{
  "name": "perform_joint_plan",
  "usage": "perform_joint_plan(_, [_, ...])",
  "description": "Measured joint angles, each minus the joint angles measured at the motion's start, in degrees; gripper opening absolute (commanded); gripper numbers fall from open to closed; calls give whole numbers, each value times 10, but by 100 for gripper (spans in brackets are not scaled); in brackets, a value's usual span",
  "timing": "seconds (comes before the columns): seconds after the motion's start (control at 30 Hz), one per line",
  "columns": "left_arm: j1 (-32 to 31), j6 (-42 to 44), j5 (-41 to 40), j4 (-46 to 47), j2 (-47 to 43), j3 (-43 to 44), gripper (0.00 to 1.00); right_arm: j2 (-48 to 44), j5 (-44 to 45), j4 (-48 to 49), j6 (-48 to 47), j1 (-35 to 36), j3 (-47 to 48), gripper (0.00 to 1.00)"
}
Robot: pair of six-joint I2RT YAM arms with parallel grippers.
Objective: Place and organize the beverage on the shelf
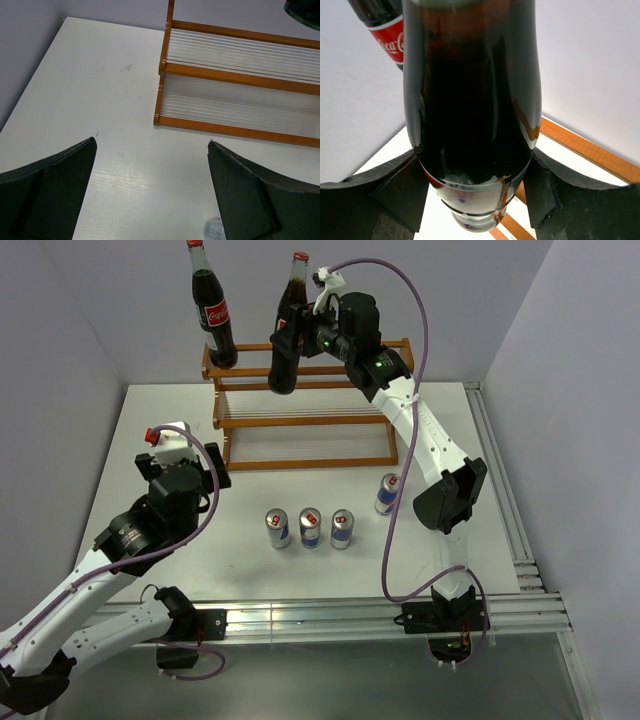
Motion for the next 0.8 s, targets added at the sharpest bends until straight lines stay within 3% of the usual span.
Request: perform_joint_plan(0.8, [0, 5, 4, 0, 0, -1, 100, -2, -6, 53, -1, -9, 2, 0])
